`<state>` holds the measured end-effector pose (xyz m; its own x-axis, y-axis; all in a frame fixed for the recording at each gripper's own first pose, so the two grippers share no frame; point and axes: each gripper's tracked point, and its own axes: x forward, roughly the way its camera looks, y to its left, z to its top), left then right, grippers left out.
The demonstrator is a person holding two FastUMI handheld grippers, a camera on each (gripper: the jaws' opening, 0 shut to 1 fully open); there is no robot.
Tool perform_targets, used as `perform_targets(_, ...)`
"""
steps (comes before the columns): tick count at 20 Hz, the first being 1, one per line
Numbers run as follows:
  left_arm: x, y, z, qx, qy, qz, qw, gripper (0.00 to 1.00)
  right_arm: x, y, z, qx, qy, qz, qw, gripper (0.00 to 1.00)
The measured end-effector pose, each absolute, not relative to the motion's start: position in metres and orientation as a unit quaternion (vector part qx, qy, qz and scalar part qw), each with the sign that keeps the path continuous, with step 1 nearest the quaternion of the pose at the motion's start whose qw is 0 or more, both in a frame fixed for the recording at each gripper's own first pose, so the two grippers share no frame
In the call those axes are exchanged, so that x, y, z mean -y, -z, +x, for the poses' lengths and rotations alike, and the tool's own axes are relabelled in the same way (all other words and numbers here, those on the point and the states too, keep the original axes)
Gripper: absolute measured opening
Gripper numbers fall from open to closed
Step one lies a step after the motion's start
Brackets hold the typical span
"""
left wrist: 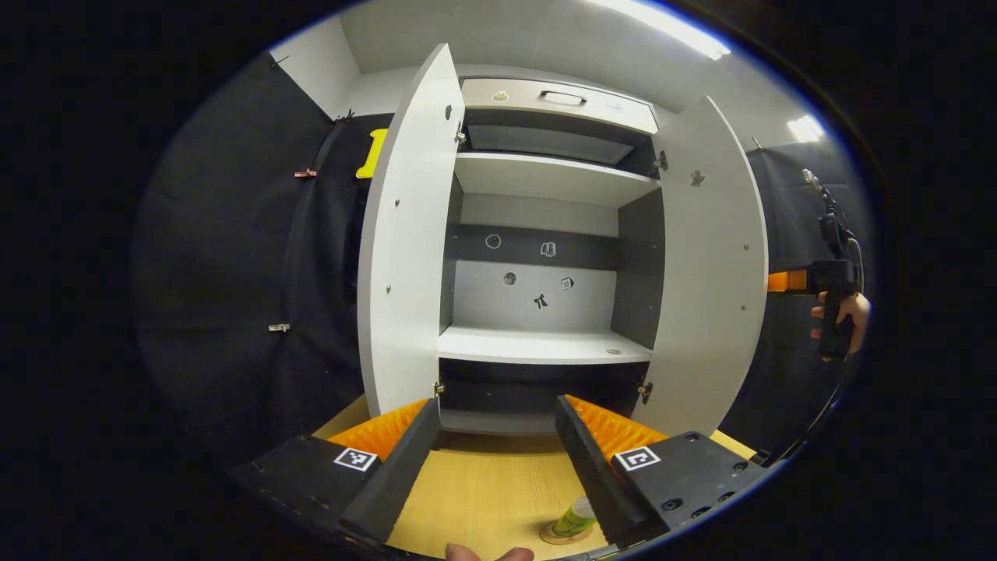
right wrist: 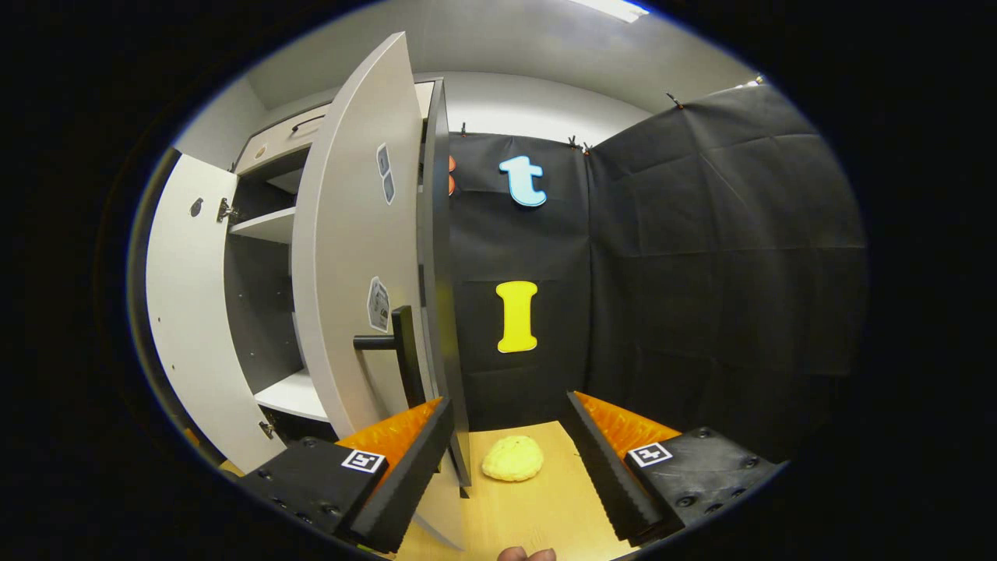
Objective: Grasp the bottle in the cabinet with the left hand and place it on the coaster, then close the right door with the right hand and the left door with the left hand.
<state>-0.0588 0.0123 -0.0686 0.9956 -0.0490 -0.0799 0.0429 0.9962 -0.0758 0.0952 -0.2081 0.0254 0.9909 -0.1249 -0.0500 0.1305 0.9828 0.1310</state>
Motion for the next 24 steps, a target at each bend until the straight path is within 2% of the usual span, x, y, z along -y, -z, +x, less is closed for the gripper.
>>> perform_targets(5,-0.031,0.068,-0.07,-0.042,0.009,-0.035,0.998,0.95,0.161,-0.026,0.093,-0.022,0.022,0.077,0.997,0.97)
perform_targets(6,-0.036,0.071,-0.073,-0.044,0.005,-0.035,0.998,0.95,0.151,-0.027,0.093,-0.021,0.012,0.076,0.997,1.0)
perform_targets(10,-0.051,0.074,-0.078,-0.047,-0.006,-0.032,0.998,0.95,0.109,-0.026,0.099,-0.018,-0.025,0.09,0.995,0.98)
perform_targets(18,-0.073,0.069,-0.081,-0.042,-0.025,-0.031,0.998,0.95,0.025,-0.026,0.133,-0.023,-0.098,0.096,0.99,0.98)
perform_targets(24,-0.093,0.067,-0.082,-0.038,-0.043,-0.032,0.998,0.95,-0.011,-0.024,0.162,-0.017,-0.111,0.096,0.989,0.98)
